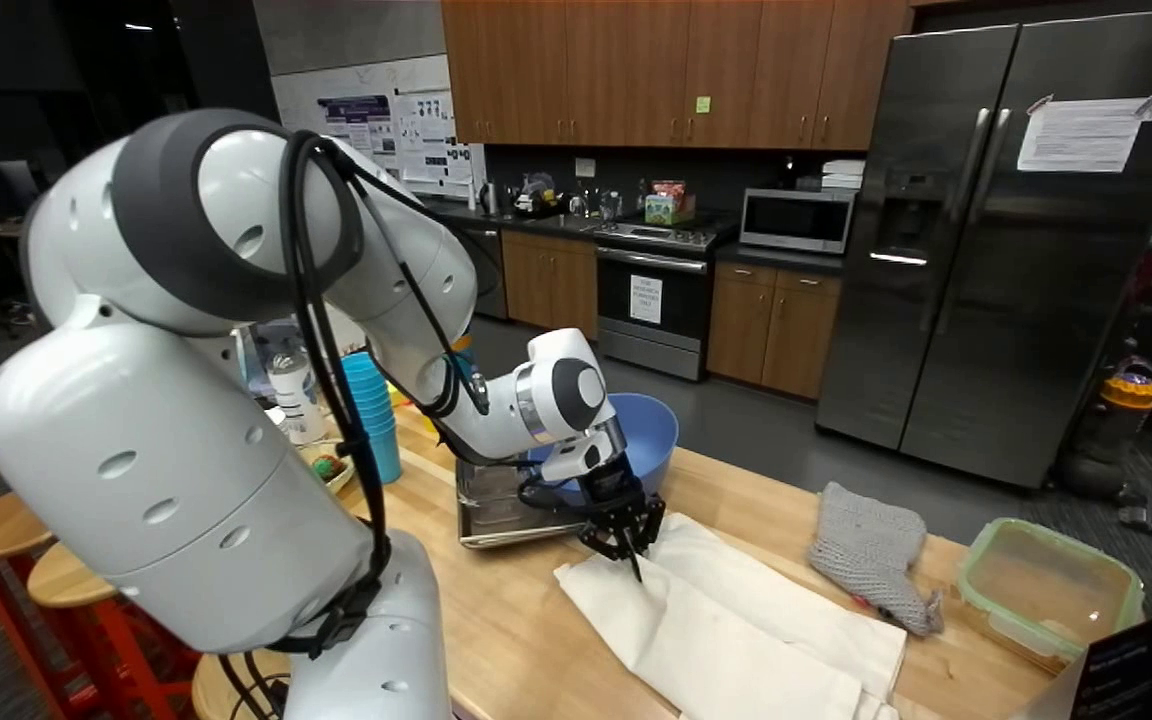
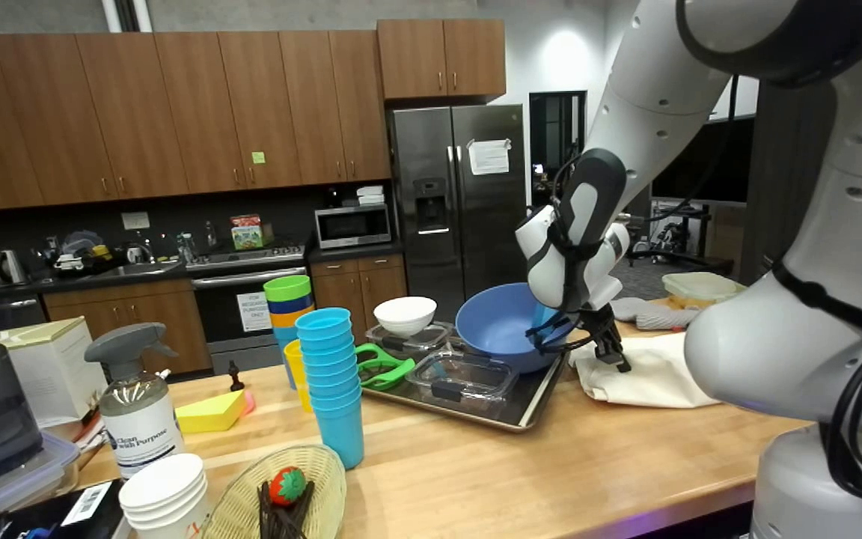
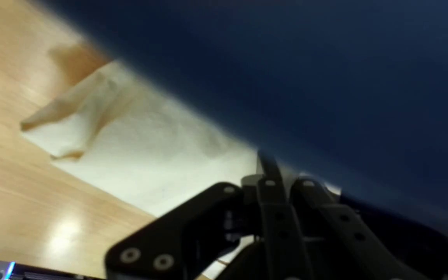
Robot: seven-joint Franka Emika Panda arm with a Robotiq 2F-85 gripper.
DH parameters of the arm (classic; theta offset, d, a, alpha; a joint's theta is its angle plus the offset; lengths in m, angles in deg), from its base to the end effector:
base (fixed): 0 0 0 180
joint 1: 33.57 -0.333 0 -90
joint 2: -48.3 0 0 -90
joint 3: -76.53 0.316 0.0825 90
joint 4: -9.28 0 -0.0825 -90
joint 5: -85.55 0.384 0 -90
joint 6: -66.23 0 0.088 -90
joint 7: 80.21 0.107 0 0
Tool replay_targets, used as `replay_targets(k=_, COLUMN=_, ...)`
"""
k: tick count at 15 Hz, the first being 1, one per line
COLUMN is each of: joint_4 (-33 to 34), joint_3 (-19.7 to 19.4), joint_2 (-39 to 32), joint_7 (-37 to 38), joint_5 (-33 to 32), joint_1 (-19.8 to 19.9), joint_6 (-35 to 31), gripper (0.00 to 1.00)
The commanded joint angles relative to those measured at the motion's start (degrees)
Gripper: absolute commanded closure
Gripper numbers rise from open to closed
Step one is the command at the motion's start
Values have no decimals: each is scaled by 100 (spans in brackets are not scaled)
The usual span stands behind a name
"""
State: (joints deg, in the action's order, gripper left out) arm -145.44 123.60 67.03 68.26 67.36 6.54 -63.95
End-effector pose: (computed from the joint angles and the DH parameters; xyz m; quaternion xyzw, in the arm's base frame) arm 0.3778 0.0174 0.2906 0.4007 -0.8809 0.1943 0.1600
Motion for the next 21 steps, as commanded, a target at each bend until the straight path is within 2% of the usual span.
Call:
replay_targets(k=1, joint_4=-104, joint_3=202, joint_2=33, joint_7=384, joint_5=-53, joint_1=249, joint_6=-378, gripper=99)
replay_targets(k=4, joint_4=-62, joint_3=372, joint_2=82, joint_7=346, joint_5=365, joint_1=433, joint_6=-230, gripper=99)
replay_targets(k=9, joint_4=-1, joint_3=854, joint_2=260, joint_7=262, joint_5=1500, joint_1=905, joint_6=59, gripper=99)
replay_targets(k=17, joint_4=95, joint_3=2274, joint_2=1257, joint_7=96, joint_5=3758, joint_1=2255, joint_6=607, gripper=99)
replay_targets(k=21, joint_4=301, joint_3=2848, joint_2=1696, joint_7=81, joint_5=4308, joint_1=2778, joint_6=906, gripper=99)
